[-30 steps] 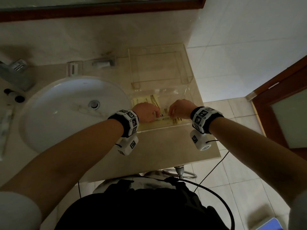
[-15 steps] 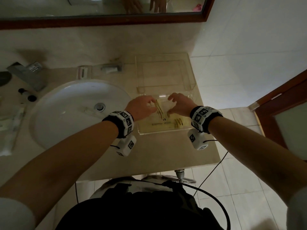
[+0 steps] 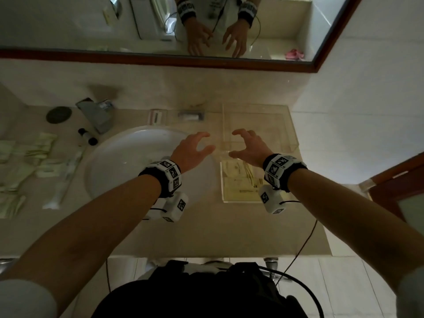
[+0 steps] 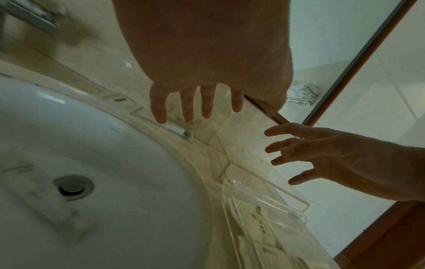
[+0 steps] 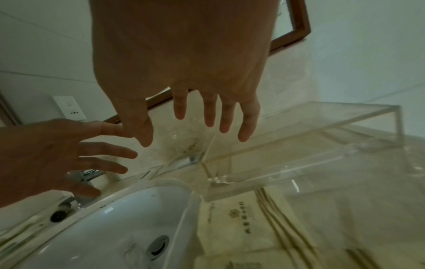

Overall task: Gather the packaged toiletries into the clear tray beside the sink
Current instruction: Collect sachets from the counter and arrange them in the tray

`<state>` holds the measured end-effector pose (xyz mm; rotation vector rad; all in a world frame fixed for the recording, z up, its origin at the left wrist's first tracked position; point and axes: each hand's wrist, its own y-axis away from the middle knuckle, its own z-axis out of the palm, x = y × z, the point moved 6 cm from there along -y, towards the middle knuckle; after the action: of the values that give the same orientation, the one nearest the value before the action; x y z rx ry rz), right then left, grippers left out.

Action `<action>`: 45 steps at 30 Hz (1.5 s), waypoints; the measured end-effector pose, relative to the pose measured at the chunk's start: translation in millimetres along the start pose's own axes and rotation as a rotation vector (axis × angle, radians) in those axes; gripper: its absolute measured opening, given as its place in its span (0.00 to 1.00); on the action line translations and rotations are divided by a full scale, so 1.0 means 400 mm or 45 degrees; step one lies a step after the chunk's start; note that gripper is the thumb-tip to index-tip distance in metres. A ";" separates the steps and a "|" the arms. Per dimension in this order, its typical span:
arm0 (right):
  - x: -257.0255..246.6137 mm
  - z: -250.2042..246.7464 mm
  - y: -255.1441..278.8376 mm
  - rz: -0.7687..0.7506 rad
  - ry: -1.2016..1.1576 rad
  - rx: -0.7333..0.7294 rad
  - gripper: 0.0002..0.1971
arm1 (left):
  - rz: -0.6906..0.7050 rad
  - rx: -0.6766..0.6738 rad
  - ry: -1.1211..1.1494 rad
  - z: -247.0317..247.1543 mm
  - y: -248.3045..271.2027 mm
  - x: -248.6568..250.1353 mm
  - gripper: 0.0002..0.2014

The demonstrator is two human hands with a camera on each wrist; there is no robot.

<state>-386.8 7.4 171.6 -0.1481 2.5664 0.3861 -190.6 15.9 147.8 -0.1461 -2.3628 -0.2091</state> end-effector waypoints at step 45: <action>-0.950 0.635 -0.251 -0.496 0.033 -0.425 0.40 | -0.692 0.629 0.139 -0.736 0.438 -0.822 0.30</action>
<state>79.8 -1.1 139.4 -0.7627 2.4025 0.6570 273.7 116.3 145.7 0.7279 -2.2231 0.1131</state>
